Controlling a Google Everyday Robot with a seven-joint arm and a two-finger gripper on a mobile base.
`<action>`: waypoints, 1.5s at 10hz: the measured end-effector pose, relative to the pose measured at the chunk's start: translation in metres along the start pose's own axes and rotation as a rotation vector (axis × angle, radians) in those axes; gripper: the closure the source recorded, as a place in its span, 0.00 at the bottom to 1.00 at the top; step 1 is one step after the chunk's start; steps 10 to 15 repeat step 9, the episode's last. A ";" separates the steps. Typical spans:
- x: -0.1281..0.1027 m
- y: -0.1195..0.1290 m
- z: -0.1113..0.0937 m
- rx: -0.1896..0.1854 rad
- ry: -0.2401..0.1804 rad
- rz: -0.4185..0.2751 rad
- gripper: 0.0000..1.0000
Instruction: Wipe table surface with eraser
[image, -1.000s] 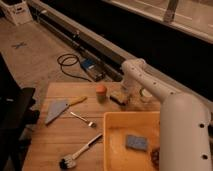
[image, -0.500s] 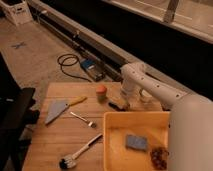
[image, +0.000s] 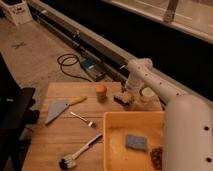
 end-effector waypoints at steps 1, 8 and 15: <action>-0.007 0.004 0.002 -0.013 -0.008 -0.008 1.00; 0.019 0.053 -0.001 -0.064 0.021 -0.059 1.00; 0.025 0.046 -0.004 -0.055 0.026 -0.046 1.00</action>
